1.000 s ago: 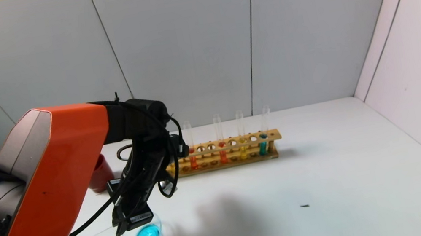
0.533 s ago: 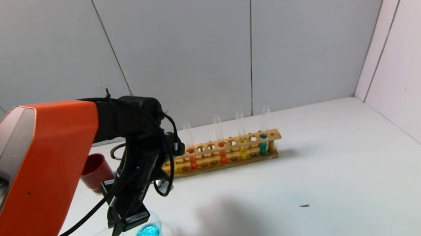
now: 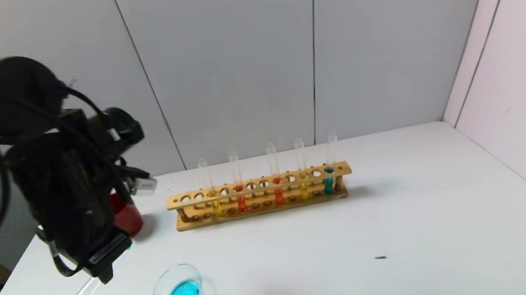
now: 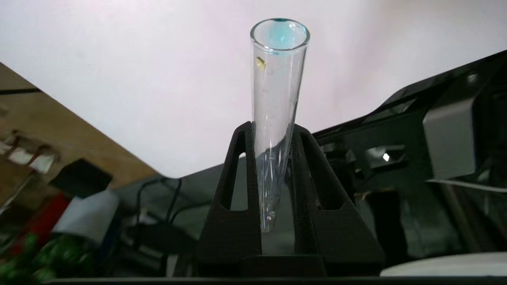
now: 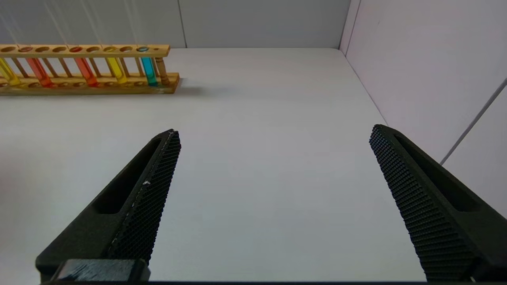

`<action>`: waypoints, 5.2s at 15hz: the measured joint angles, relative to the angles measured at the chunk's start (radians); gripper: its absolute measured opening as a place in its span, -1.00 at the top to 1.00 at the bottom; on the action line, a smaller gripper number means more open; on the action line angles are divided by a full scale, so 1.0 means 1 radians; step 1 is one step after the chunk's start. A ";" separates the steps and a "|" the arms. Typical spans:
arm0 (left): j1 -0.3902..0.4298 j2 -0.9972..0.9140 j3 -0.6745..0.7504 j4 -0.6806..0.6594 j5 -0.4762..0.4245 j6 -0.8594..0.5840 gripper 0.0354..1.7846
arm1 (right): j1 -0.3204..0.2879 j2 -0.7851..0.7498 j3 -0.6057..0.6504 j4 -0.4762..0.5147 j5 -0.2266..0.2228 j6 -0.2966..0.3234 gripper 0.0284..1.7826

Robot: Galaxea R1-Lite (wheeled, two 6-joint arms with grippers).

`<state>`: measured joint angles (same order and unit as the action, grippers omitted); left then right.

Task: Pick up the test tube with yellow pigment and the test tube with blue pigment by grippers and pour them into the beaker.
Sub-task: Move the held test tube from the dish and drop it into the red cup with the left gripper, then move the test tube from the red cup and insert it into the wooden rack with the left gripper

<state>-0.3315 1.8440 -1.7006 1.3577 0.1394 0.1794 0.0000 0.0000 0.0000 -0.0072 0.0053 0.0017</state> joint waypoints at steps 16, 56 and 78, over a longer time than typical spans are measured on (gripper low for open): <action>0.385 -0.196 0.331 -1.213 -0.244 -0.158 0.70 | 0.000 0.000 0.000 0.000 0.000 0.000 -0.96; 0.454 0.134 0.934 -2.273 -0.169 -0.149 0.70 | 0.000 0.000 0.000 0.000 0.000 0.000 -0.96; 0.279 -0.157 1.067 -2.161 -0.129 -0.116 -0.95 | 0.000 0.000 0.000 0.000 0.000 0.000 -0.96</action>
<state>-0.0523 1.6870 -0.6340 -0.8034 0.0100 0.0638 0.0000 0.0000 0.0000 -0.0072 0.0053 0.0013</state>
